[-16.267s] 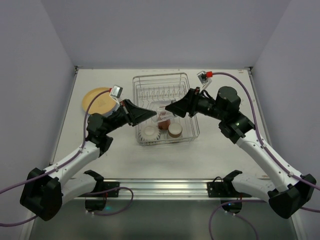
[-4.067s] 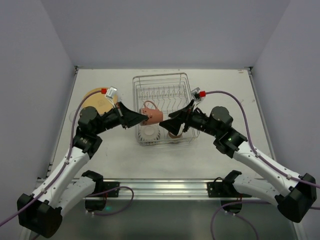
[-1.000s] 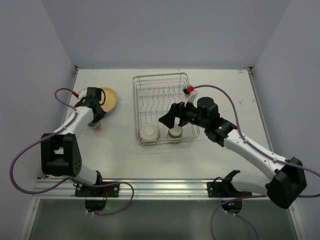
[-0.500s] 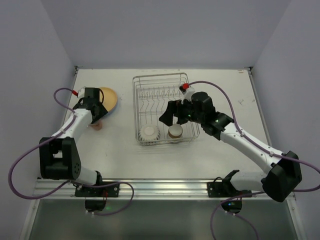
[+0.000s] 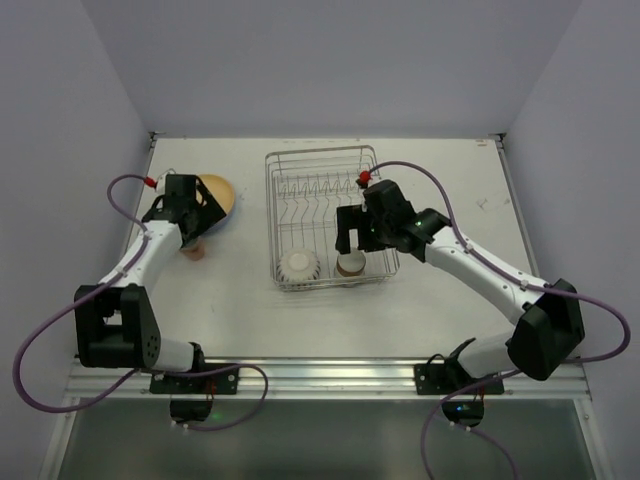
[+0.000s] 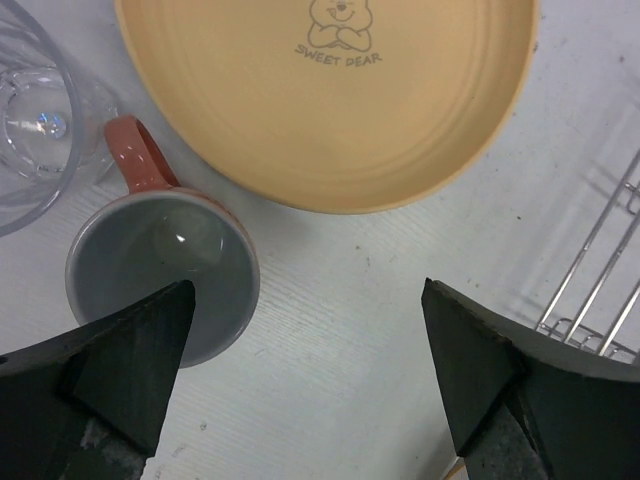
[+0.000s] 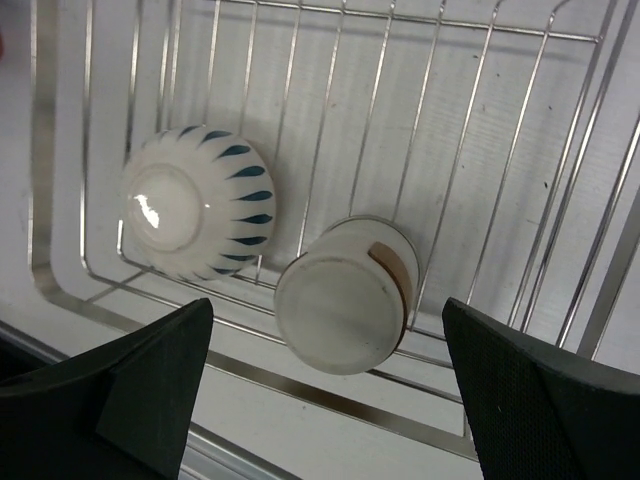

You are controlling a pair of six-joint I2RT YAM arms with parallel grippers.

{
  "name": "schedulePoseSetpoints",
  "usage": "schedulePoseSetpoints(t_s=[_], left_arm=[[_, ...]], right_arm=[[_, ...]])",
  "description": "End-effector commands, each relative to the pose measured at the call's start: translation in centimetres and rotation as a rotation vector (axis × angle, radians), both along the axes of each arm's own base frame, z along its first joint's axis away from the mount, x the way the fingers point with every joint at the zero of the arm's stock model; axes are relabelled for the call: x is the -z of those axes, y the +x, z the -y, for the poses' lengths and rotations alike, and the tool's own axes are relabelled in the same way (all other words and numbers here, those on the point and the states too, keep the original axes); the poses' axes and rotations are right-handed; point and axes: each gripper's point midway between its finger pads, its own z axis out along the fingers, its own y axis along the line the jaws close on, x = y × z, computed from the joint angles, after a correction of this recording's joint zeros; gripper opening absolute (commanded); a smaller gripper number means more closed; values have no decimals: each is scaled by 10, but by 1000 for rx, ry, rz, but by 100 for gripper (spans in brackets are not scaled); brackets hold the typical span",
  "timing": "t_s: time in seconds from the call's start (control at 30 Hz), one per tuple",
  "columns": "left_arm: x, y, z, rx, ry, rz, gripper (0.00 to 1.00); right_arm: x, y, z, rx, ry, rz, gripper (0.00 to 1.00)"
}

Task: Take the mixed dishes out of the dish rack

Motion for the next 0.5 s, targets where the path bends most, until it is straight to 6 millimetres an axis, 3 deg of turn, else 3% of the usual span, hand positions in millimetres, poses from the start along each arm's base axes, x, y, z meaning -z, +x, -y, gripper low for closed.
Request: schedulePoseSetpoints(t_s=[0.0,0.47], left_arm=[[-31,10,3,33,-13,119,100],[-78,6,29,150,-89,262,100]], right_arm=[[11,-7,11,47,-103,-35,99],[43,-12,4,78,-189,-107,99]])
